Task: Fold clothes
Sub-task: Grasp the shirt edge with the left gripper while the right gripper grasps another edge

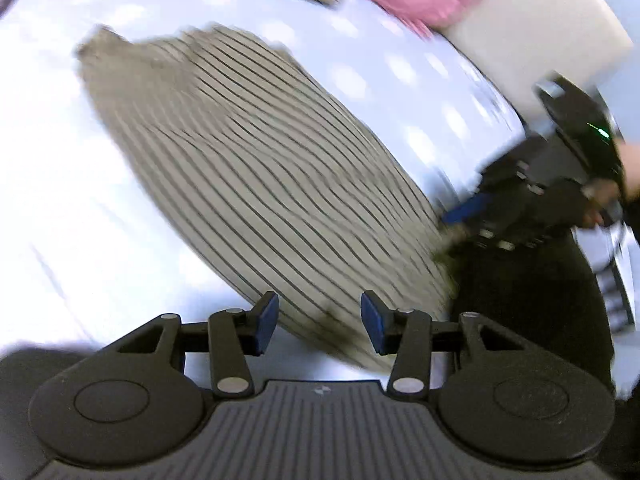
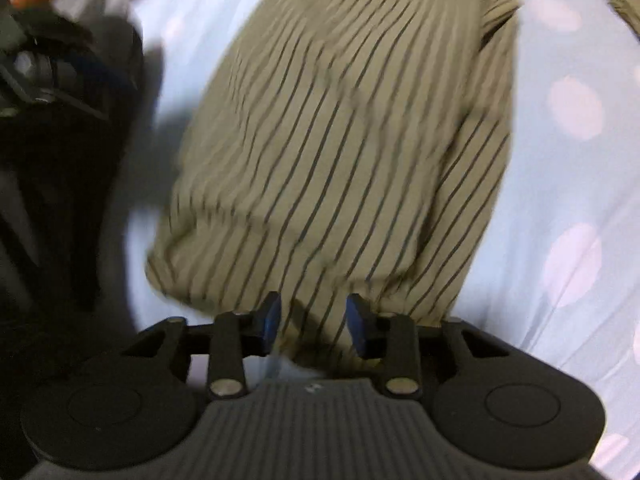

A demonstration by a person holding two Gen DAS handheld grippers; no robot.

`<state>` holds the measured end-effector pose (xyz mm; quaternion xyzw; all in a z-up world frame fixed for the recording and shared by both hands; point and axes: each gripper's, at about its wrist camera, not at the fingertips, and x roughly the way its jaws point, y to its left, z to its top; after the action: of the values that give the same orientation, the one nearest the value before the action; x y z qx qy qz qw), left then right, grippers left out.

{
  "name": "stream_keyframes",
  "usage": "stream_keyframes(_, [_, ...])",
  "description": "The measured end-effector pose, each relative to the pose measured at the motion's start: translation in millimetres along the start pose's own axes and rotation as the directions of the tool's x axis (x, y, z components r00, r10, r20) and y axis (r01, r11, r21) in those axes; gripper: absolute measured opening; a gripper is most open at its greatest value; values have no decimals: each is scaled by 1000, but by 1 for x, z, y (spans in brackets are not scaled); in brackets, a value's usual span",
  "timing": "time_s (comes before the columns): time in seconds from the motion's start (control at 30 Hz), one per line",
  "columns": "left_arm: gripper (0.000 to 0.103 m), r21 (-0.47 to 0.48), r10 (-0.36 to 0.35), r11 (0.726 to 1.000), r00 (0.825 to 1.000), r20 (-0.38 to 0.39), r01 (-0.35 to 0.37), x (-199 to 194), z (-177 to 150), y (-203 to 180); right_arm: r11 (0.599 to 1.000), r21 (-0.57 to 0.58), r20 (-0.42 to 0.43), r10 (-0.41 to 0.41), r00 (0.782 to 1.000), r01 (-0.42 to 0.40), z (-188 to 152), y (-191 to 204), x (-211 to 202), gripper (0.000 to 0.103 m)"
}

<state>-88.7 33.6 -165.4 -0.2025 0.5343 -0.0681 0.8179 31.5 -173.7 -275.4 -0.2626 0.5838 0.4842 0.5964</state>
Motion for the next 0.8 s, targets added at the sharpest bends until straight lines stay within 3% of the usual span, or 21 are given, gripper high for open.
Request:
stream_keyframes(0.07, [51,-77,9,997,998,62,-4,-7,20,34,1000,30,78,-4,997,2,15,-19,-14,54])
stream_keyframes(0.13, [53,-185,23,983,993,113,-2,-10,42,75,998,56,147,-7,989,-1,39,-41,-23,72])
stream_keyframes(0.17, [54,-232,34,973,991,126,-4,-9,52,93,997,71,180,-9,984,-4,52,-51,-27,75])
stream_keyframes(0.37, [56,-354,91,935,977,195,-16,1,109,174,980,181,333,21,943,-86,136,-119,-36,78])
stream_keyframes(0.47, [57,-385,62,923,978,201,21,22,131,198,977,178,340,47,939,-114,182,-131,-23,78])
stream_keyframes(0.6, [57,-380,25,923,981,191,50,53,151,221,995,82,318,24,948,-53,226,-137,0,78])
stream_keyframes(0.8, [57,-422,-36,900,985,168,105,84,164,256,996,19,222,78,972,-84,276,-157,50,78])
